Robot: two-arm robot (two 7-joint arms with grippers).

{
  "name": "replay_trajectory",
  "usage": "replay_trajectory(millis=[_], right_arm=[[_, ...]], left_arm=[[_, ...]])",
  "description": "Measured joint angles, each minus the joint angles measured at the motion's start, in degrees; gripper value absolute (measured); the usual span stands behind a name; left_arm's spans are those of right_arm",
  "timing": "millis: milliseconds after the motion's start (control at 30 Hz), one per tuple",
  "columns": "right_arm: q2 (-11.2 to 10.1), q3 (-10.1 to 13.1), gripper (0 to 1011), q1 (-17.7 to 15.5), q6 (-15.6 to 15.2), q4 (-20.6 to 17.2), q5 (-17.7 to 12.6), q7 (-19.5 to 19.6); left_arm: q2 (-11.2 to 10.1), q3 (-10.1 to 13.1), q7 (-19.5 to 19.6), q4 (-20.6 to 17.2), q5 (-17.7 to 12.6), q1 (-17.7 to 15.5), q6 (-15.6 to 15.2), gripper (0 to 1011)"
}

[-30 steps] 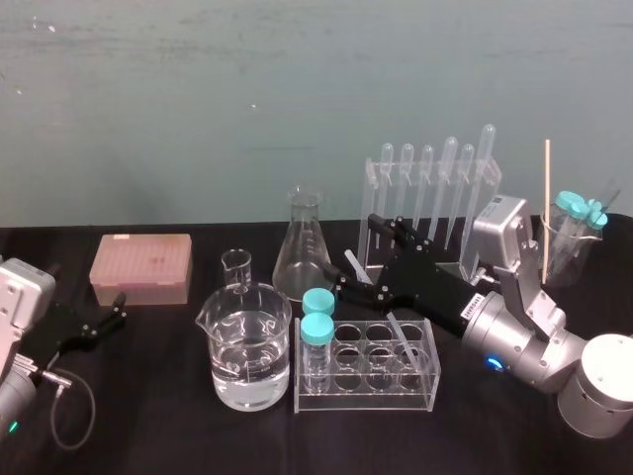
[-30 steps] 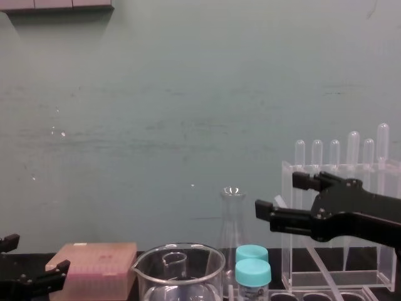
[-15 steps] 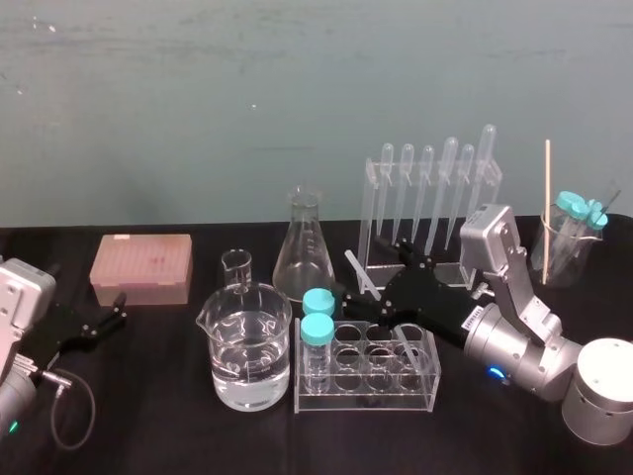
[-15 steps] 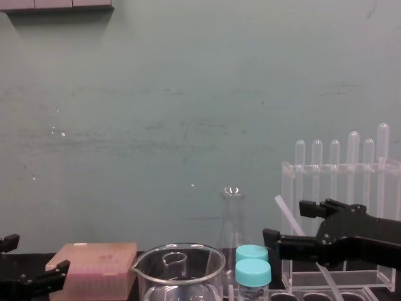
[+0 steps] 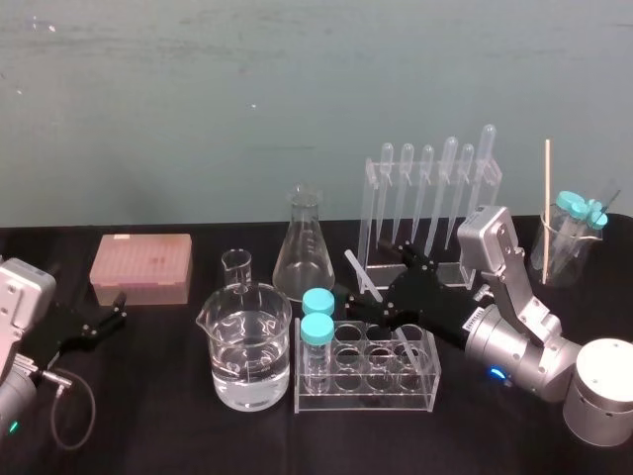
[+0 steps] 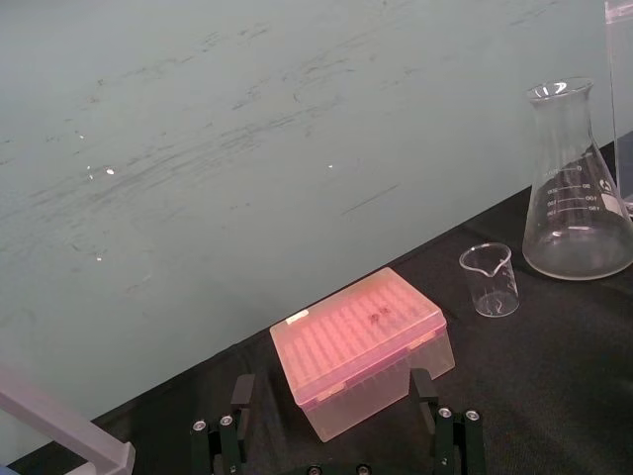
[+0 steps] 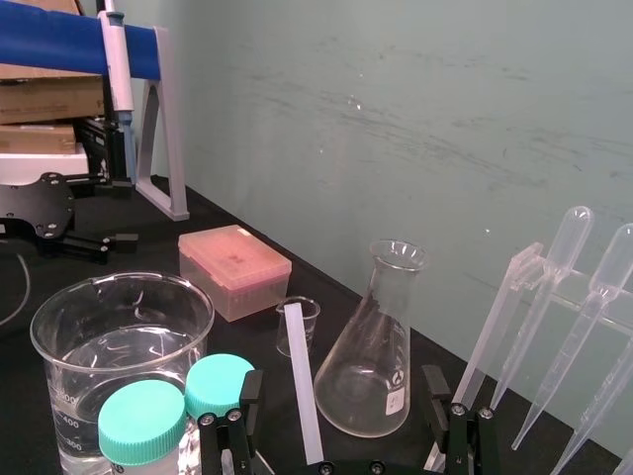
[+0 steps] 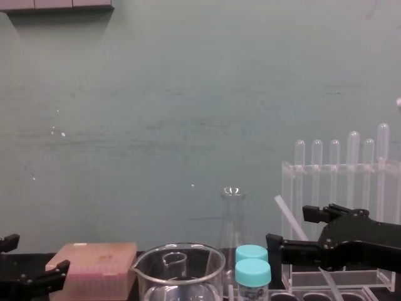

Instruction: Pick up the stirring rod with one hand, then place it down.

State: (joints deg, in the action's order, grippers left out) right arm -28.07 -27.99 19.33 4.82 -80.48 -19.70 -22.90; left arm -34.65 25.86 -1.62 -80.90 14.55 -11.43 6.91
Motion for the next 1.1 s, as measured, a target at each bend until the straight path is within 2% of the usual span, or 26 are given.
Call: replay_trajectory(millis=[500, 667, 800, 900, 1100], right_arm=[[-0.07, -0.11, 979, 0.06, 0.13, -0.05, -0.03, -0.02], [-0.08, -0.14, 870, 0.08, 0.15, -0.05, -0.05, -0.02], [-0.09, -0.14, 734, 0.08, 0.18, -0.05, -0.06, -0.02], [-0.09, -0.14, 682, 0.08, 0.18, -0.05, -0.07, -0.01], [-0.09, -0.14, 466, 0.08, 0.19, -0.05, -0.08, -0.01]], left_arm=[[0.0, 0.0, 0.0, 0.0, 0.0, 0.0, 0.0, 1000], [0.0, 0.0, 0.0, 0.0, 0.0, 0.0, 0.0, 1000], [0.0, 0.0, 0.0, 0.0, 0.0, 0.0, 0.0, 1000], [0.0, 0.0, 0.0, 0.0, 0.0, 0.0, 0.0, 1000], [0.0, 0.0, 0.0, 0.0, 0.0, 0.0, 0.0, 1000]])
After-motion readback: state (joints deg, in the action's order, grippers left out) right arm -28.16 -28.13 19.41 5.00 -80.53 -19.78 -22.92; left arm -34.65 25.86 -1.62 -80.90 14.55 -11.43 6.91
